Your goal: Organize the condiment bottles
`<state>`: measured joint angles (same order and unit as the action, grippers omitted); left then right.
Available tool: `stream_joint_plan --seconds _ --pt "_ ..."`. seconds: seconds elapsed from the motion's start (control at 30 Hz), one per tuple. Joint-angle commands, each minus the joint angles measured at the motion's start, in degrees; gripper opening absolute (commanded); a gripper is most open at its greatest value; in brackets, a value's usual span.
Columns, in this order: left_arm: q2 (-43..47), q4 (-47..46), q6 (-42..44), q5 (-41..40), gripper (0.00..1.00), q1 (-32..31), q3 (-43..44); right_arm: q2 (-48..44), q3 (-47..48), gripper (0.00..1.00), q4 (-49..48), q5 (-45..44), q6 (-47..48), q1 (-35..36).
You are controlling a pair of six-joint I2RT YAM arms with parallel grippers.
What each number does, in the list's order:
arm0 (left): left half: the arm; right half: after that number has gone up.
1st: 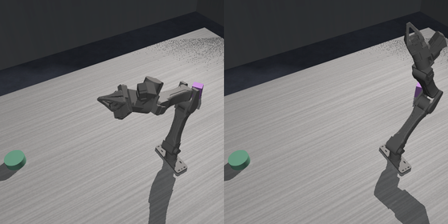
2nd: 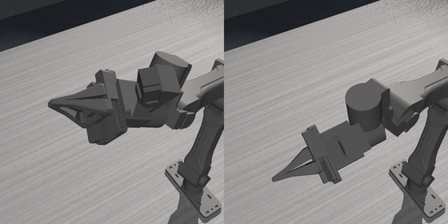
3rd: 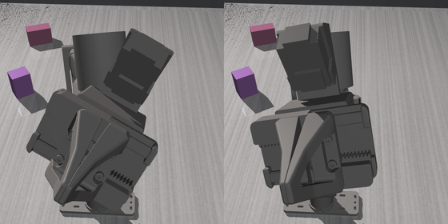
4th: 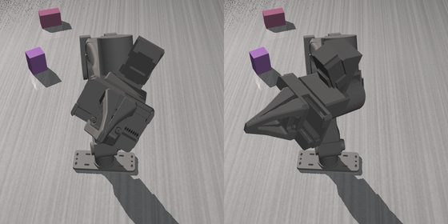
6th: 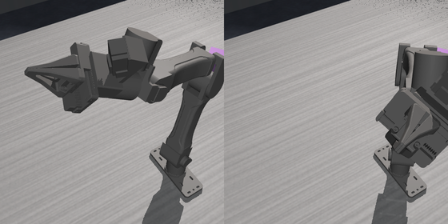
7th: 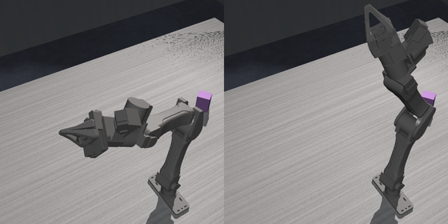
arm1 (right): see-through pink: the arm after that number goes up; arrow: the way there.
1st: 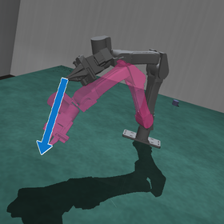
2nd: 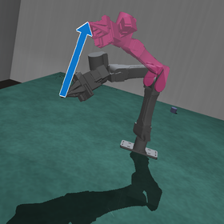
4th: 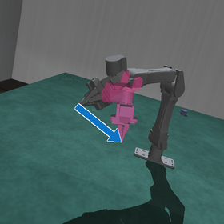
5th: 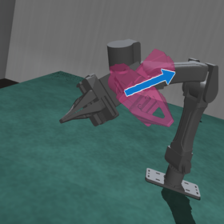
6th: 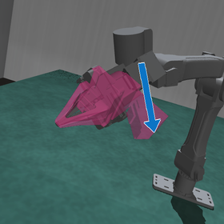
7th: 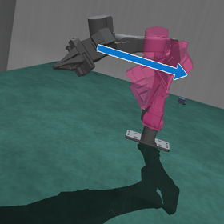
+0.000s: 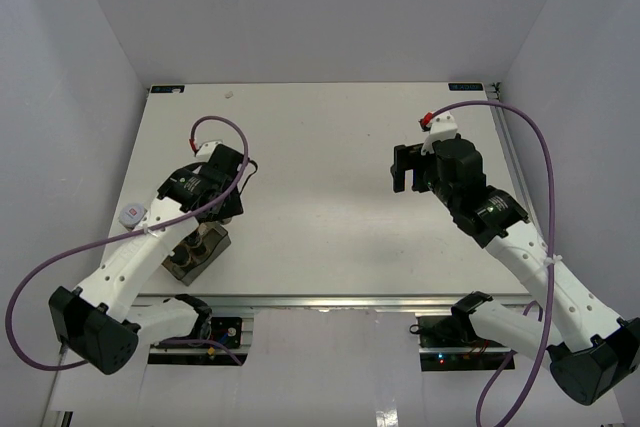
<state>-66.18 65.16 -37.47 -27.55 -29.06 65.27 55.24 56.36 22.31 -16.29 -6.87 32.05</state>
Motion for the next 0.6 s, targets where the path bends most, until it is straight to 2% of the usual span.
stream_joint_plan --seconds 0.0,0.2,0.57 --pt "2.9 0.0 -0.7 -0.5 0.0 3.8 -4.8 0.3 2.2 0.92 -2.2 1.1 0.3 0.1" --pt "5.4 -0.3 -2.2 -2.3 0.0 5.3 -5.9 0.1 1.8 0.92 -2.3 1.0 0.2 0.1" --pt "5.2 -3.5 -2.1 1.9 0.0 6.8 -7.4 0.2 1.5 0.92 -2.4 0.7 0.3 0.0"
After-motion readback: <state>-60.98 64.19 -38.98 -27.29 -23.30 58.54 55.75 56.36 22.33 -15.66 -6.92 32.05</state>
